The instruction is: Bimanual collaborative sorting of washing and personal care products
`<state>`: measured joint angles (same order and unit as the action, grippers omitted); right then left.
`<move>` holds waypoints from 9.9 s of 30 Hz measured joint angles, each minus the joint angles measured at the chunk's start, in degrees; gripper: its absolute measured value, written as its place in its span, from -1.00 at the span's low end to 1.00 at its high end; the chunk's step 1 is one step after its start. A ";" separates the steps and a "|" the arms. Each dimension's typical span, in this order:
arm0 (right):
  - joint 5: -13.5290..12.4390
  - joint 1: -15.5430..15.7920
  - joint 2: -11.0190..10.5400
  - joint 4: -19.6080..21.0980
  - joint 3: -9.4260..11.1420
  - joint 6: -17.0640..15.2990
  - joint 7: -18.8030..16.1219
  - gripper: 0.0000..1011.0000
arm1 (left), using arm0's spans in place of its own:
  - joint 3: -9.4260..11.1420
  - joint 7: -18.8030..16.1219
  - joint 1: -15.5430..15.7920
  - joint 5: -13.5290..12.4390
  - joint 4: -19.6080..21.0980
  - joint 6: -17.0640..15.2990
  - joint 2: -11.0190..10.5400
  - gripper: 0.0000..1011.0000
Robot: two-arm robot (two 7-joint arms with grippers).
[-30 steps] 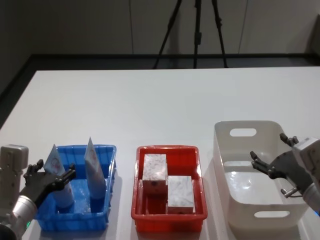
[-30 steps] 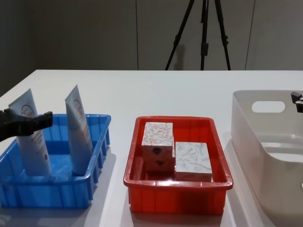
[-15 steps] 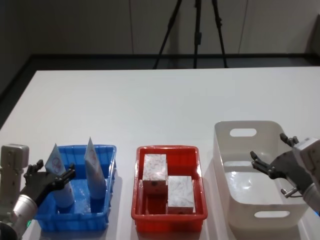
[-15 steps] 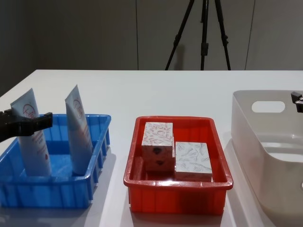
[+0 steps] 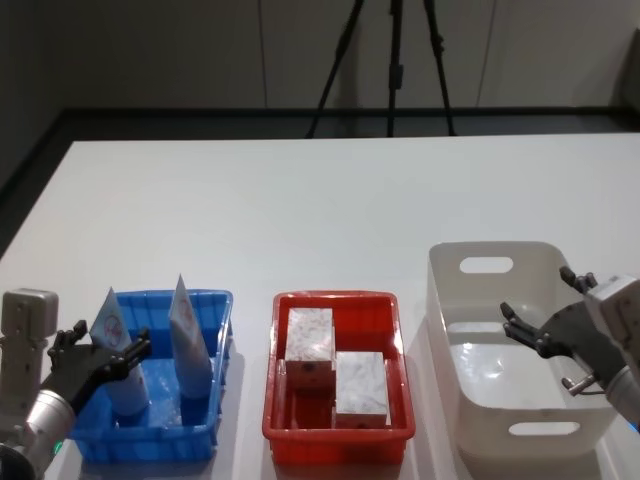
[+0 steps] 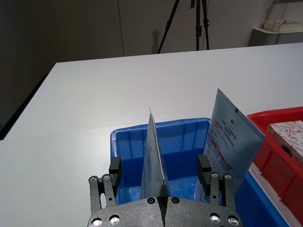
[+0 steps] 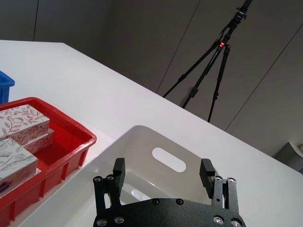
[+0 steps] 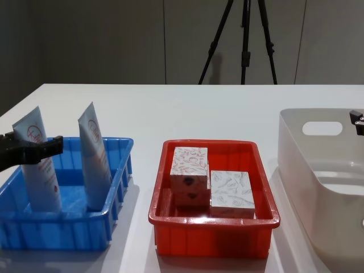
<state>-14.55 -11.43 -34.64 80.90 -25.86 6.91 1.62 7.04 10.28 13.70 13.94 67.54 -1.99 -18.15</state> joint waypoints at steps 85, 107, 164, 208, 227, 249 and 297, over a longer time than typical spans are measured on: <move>0.00 0.00 0.00 0.00 0.00 0.00 0.00 0.98 | -4.53 10.46 -4.12 2.05 10.04 0.96 -5.90 -0.68; 0.00 0.00 0.00 0.00 0.00 0.00 0.00 0.98 | -6.98 16.81 -7.45 10.02 13.15 2.85 -12.34 -0.68; 0.00 0.00 0.00 0.00 0.00 0.00 0.00 0.98 | 4.38 31.50 -7.84 21.02 20.56 6.54 -20.04 -0.68; 0.00 0.00 0.00 0.00 0.00 0.00 0.00 0.98 | 15.75 39.10 -2.06 25.89 21.25 7.74 -20.75 -0.68; 0.00 0.00 0.00 0.00 0.00 0.00 0.00 0.98 | 19.77 39.28 0.38 26.86 22.04 7.69 -20.05 -0.68; 0.00 0.00 0.00 0.00 0.00 0.00 0.00 0.98 | 21.38 38.81 1.77 26.81 21.52 8.25 -19.94 -0.68; -5.22 3.10 -1.25 4.25 3.08 4.19 -15.17 0.98 | 21.27 39.01 1.68 26.82 21.54 8.14 -19.94 -0.68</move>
<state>-19.76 -8.33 -35.90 85.14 -22.78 11.10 -13.56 28.31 49.29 15.38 40.76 89.08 6.15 -38.09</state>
